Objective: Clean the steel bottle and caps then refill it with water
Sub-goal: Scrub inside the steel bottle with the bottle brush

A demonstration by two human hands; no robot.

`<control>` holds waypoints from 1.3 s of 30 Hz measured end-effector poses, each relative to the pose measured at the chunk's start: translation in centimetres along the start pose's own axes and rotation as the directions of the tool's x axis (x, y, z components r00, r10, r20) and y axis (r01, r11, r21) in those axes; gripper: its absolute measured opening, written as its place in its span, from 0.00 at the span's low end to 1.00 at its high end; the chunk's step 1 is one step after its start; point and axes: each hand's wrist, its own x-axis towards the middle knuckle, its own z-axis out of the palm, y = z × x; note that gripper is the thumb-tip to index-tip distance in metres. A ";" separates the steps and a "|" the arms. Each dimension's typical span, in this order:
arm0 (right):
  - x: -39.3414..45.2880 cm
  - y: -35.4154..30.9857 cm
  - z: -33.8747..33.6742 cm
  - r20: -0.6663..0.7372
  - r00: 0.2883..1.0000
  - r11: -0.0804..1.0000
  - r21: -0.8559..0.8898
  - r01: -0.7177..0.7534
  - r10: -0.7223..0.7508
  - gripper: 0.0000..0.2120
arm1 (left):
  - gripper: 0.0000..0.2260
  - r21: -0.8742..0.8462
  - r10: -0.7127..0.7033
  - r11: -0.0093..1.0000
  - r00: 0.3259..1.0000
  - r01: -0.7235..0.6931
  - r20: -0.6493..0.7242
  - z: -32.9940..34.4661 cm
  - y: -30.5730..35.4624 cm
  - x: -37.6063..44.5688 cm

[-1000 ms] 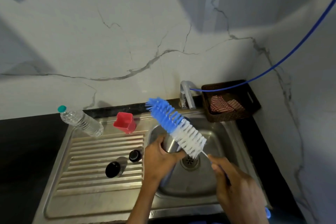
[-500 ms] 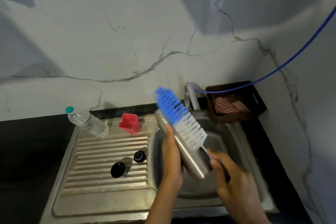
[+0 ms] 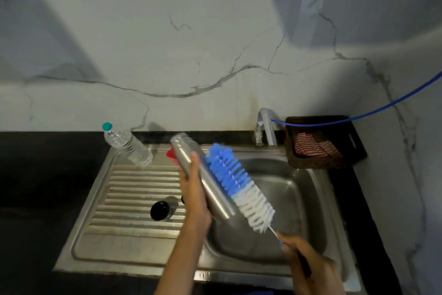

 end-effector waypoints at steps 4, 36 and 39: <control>3.1 -0.3 -0.4 0.049 0.999 0.982 -0.187 0.003 0.006 0.15 | 0.30 0.030 0.106 0.994 0.980 -0.102 -0.166 -6.6 4.2 1.9; 22.7 -15.5 9.3 0.510 0.830 0.459 -0.696 0.552 -0.224 0.10 | 0.31 -0.135 0.068 0.983 0.926 -0.126 -0.371 -23.4 1.7 -1.2; 19.4 -9.6 7.9 0.414 0.908 0.783 -0.545 0.301 -0.061 0.12 | 0.21 -0.164 0.016 0.984 0.948 -0.072 -0.318 -19.2 -0.4 -0.3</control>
